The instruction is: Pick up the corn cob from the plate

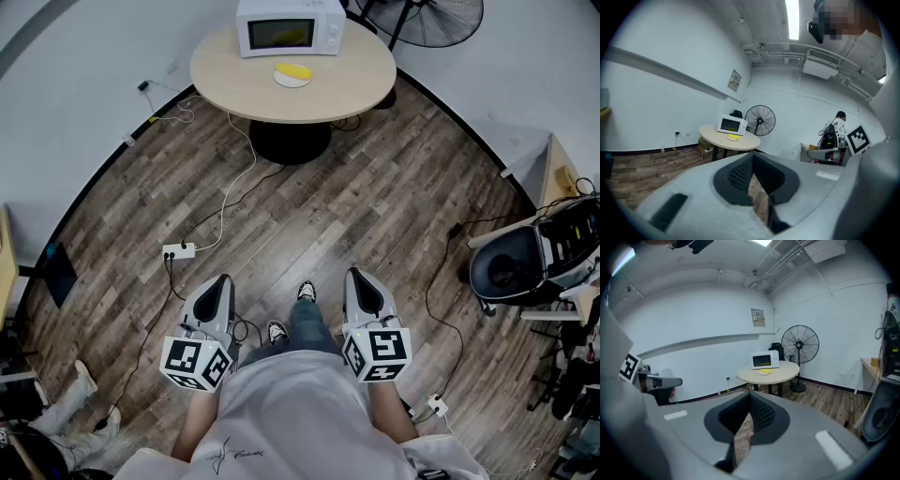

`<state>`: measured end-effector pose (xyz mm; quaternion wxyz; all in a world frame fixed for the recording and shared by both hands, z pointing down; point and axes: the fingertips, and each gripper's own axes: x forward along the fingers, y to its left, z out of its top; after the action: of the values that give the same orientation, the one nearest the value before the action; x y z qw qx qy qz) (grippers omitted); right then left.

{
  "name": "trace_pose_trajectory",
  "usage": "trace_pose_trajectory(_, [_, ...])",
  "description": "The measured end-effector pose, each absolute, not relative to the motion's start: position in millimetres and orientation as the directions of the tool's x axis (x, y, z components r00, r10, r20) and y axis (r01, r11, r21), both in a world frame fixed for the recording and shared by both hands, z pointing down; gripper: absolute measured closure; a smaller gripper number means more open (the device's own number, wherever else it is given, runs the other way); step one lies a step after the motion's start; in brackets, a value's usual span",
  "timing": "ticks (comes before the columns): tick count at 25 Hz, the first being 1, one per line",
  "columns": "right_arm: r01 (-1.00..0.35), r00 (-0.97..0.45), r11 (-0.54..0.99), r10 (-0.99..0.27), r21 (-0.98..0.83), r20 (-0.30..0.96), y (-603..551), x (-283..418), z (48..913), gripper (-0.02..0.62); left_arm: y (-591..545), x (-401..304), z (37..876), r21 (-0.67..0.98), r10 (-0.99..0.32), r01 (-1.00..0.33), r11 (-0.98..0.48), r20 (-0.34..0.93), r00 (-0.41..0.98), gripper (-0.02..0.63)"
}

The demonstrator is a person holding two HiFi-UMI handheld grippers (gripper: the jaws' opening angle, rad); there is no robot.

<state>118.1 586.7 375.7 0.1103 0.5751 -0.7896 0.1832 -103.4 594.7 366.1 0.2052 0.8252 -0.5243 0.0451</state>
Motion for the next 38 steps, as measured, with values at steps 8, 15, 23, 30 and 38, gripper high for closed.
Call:
trace_pose_trajectory(8, [-0.928, -0.370, 0.317, -0.846, -0.197, 0.385, 515, 129, 376, 0.591, 520, -79, 352, 0.287, -0.858, -0.878, -0.383, 0.242, 0.454, 0.615])
trace_pose_trajectory(15, [-0.902, -0.426, 0.360, -0.835, -0.238, 0.349, 459, 146, 369, 0.584, 460, -61, 348, 0.248, -0.881, -0.901, -0.355, 0.235, 0.411, 0.615])
trace_pose_trajectory(23, [-0.860, -0.505, 0.423, -0.786, -0.285, 0.358, 415, 162, 377, 0.583, 416, -17, 347, 0.230, -0.877, -0.895, -0.381, 0.215, 0.429, 0.615])
trace_pose_trajectory(30, [-0.840, -0.540, 0.447, -0.736, -0.307, 0.407, 398, 178, 398, 0.583, 393, 12, 354, 0.209, -0.867, -0.896, -0.391, 0.244, 0.435, 0.615])
trace_pose_trajectory(38, [-0.839, -0.540, 0.419, -0.717, -0.346, 0.440, 390, 192, 413, 0.583, 377, 30, 362, 0.218, -0.854, -0.893, -0.393, 0.273, 0.442, 0.617])
